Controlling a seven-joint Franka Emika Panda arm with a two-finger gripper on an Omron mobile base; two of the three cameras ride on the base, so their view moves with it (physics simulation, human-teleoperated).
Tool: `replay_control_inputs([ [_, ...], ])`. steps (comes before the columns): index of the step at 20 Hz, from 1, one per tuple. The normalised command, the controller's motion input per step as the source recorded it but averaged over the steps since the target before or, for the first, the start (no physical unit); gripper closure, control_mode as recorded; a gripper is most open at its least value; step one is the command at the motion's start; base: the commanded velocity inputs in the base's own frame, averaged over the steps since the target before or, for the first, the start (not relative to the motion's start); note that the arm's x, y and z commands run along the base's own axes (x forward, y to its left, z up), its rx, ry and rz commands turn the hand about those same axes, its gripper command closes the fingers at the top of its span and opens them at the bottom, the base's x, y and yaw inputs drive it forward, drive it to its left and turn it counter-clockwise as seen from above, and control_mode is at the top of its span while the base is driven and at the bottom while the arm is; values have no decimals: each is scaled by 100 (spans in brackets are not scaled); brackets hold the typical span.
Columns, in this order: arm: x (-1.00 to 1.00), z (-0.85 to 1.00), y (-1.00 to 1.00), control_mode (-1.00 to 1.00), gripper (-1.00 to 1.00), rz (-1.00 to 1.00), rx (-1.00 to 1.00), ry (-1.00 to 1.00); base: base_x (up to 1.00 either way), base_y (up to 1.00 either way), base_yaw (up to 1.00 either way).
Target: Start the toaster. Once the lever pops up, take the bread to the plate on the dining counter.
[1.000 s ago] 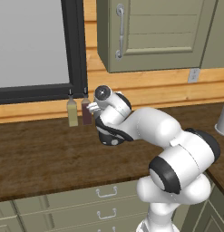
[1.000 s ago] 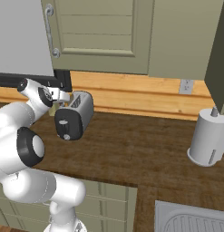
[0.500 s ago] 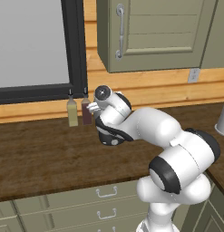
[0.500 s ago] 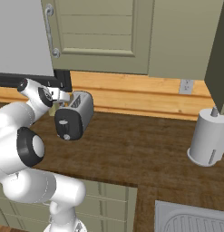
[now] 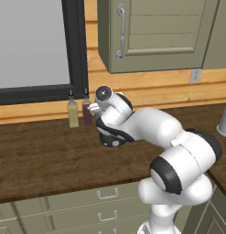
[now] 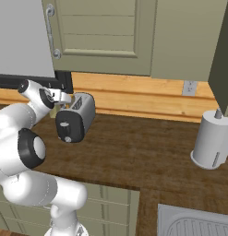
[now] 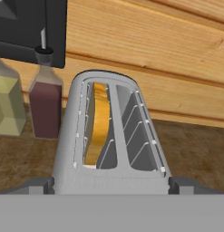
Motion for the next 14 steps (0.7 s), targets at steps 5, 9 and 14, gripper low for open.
replay_control_inputs([
  [5,10,-8,0,-100,-100,0,0,0,0,0,0],
  [9,7,-2,0,-100,-100,0,0,0,0,0,0],
  [14,8,-2,0,-100,-100,0,0,0,0,0,0],
])
